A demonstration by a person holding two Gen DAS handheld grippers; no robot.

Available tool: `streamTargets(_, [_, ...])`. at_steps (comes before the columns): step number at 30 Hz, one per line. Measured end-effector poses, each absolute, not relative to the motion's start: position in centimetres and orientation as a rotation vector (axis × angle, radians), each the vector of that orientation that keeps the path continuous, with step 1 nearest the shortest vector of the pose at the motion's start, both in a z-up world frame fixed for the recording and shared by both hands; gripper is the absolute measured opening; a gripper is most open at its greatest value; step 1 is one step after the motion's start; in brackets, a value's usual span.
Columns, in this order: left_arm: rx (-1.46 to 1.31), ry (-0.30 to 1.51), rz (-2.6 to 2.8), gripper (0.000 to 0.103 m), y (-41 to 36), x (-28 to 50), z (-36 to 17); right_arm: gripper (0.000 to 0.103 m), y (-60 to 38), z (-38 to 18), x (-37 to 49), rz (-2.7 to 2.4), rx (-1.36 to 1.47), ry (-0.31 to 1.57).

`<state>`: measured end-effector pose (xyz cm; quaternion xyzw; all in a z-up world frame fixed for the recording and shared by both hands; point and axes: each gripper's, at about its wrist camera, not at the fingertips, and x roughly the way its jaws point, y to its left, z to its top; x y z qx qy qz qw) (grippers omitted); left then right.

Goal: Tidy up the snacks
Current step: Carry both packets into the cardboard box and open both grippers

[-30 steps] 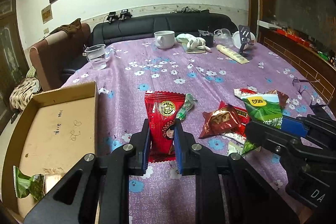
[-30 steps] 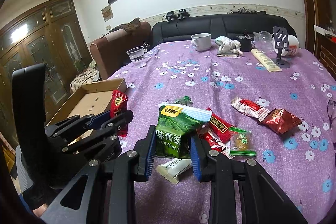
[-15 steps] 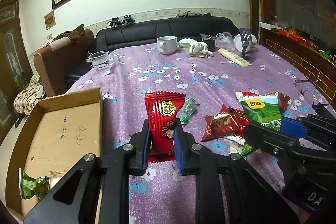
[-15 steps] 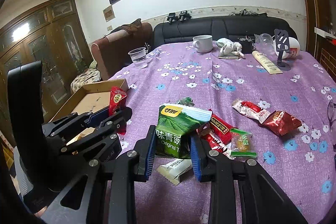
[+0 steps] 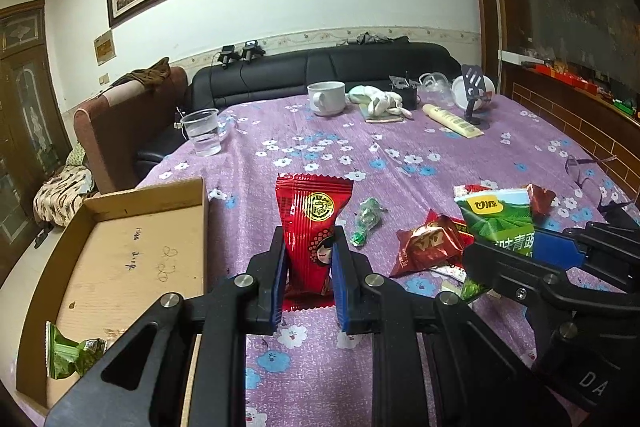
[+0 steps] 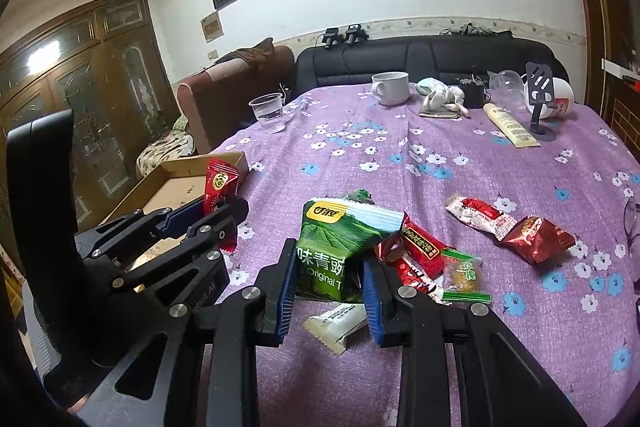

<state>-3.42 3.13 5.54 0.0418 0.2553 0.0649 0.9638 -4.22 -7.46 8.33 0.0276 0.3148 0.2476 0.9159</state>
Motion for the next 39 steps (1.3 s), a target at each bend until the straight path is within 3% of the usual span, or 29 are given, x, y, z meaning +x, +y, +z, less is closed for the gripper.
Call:
streamTargets(8, [0.019, 0.475, 0.163, 0.018, 5.2, -5.9, 6.6, 0.030, -7.0, 8.6, -4.8, 0.496, 0.021, 0.604])
streamTargets(24, [-0.206, 0.640, 0.292, 0.018, 17.9, -9.6, 5.5, 0.030, 2.2, 11.0, -7.5, 0.777, 0.017, 0.695])
streamTargets(39, [-0.218, 0.730, 0.321, 0.020, 19.9, -9.4, 2.6, 0.029, 11.1, 5.9, -7.5, 0.860, -0.083, 0.819])
